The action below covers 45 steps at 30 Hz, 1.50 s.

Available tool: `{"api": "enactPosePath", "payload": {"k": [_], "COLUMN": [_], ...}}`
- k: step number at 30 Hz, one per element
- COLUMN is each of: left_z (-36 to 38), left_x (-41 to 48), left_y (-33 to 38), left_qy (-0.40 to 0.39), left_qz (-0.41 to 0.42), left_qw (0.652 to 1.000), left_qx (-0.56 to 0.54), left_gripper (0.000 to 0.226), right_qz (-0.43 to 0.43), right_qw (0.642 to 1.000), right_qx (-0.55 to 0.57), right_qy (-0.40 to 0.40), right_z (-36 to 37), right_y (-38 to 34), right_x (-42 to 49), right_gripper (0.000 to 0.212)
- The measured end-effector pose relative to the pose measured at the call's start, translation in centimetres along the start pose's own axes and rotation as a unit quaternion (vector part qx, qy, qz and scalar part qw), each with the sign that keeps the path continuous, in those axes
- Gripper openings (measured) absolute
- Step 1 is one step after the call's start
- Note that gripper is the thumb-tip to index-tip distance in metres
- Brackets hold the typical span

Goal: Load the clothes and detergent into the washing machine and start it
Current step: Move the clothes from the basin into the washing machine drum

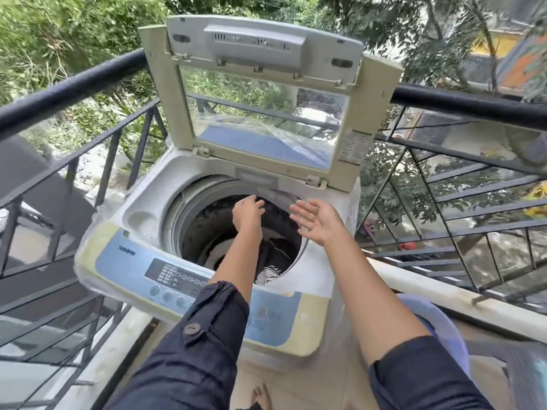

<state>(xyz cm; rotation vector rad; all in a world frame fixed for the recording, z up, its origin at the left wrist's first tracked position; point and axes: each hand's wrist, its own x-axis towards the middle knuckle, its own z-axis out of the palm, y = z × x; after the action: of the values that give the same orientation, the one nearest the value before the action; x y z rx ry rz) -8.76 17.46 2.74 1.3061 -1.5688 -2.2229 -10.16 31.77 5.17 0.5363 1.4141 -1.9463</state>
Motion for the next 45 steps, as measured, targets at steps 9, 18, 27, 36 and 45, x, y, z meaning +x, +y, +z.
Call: {"api": "enactPosePath", "payload": {"k": [9, 18, 27, 36, 45], "left_z": [5.7, 14.3, 20.9, 22.9, 24.5], "left_x": [-3.9, -11.3, -12.6, -9.3, -0.3], "left_y": [-3.7, -9.8, -21.0, -32.7, -46.7], "left_qy": [-0.020, -0.010, -0.017, -0.026, -0.061], "left_qz": [0.031, 0.167, 0.097, -0.024, -0.098], "left_qw": [0.999, 0.986, 0.994, 0.970, 0.937], "left_qx": [-0.012, -0.002, 0.038, 0.240, 0.329], "left_gripper": [0.013, 0.026, 0.023, 0.030, 0.047], "right_qz": [-0.074, -0.042, 0.013, 0.087, 0.119], "right_qw": [0.996, 0.997, 0.993, 0.973, 0.951], "right_qx": [0.039, 0.020, -0.036, -0.019, -0.067], "right_qy": [0.042, 0.066, 0.111, 0.213, 0.277], "right_z": [-7.1, -19.5, -32.3, -43.6, -51.7], "right_y": [-1.0, -1.5, -1.1, 4.5, 15.7], "right_x": [-1.5, -2.8, -2.1, 2.5, 13.2], "right_gripper": [0.027, 0.035, 0.024, 0.017, 0.034]}}
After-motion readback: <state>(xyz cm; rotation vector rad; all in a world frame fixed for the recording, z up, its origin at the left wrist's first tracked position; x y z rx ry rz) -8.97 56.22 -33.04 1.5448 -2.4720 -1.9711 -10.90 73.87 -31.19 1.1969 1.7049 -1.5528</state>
